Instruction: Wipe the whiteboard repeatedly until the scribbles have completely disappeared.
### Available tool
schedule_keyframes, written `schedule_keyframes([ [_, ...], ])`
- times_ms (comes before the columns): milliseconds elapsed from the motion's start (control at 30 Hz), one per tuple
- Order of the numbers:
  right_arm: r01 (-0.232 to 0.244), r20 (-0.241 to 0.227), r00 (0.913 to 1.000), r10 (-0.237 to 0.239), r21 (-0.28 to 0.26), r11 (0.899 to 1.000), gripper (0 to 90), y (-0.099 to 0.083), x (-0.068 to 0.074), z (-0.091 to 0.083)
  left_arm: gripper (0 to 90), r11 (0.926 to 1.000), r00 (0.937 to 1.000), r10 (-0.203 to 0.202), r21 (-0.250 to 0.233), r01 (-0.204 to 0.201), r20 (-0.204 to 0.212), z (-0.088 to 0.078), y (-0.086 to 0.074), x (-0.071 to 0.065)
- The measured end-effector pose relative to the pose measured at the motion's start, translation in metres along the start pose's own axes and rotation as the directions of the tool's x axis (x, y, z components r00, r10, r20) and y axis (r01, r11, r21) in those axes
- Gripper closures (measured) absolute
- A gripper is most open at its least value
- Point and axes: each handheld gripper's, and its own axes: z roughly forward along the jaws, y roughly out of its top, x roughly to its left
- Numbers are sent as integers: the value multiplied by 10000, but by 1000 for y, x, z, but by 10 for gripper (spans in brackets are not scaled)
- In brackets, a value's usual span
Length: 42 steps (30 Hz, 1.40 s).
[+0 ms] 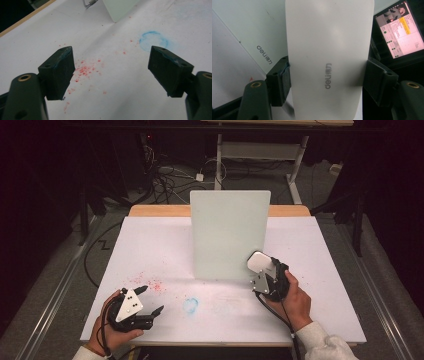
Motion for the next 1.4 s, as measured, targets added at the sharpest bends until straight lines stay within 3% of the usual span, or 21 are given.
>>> schedule_keyframes([
  [67,42,51,10000,-42,13,10000,311,1,-2,0,205,10000,10000,-17,4,17,9,0,0,0],
  [167,-539,135,9985,540,-36,9985,311,3,-10,-2,205,10000,10000,-19,12,19,26,1,0,0],
  [233,-660,315,9973,661,-55,9978,311,4,-13,-3,205,10000,10000,-12,23,12,29,1,0,-1],
  [433,428,-276,9987,-430,-58,9991,310,2,7,1,206,10000,10000,-22,4,22,41,1,0,-1],
  [467,273,-389,9989,-272,19,9996,310,2,10,0,206,10000,10000,-21,-4,21,24,1,0,-1],
  [500,437,-431,9981,-439,-48,9990,310,3,12,0,206,10000,10000,-22,1,22,4,1,0,0],
  [633,822,-236,9963,-822,0,9966,310,8,22,-1,206,10000,10000,-4,3,4,9,0,0,0],
  [767,1599,60,9871,-1599,-28,9871,310,13,32,-1,206,10000,10000,16,15,-16,28,1,0,-1],
  [833,1587,-50,9873,-1588,-131,9872,310,15,32,-1,206,10000,10000,16,28,-16,6,1,1,-1],
  [1067,1318,-138,9911,-1325,-390,9905,310,24,28,-1,207,10000,10000,13,26,-13,15,2,1,-1],
  [1133,1200,70,9928,-1198,-398,9920,310,27,22,-1,207,10000,10000,14,23,-14,22,1,1,-1],
  [1233,499,413,9980,-482,-397,9980,310,28,8,-1,207,10000,10000,5,-4,-5,18,0,0,0],
  [1300,47,407,9992,-30,-420,9991,310,26,-3,-1,207,10000,10000,-13,6,13,18,1,0,0],
  [1400,-334,486,9982,351,-350,9988,311,23,-12,-1,207,10000,10000,10,14,-10,14,1,0,-1],
])
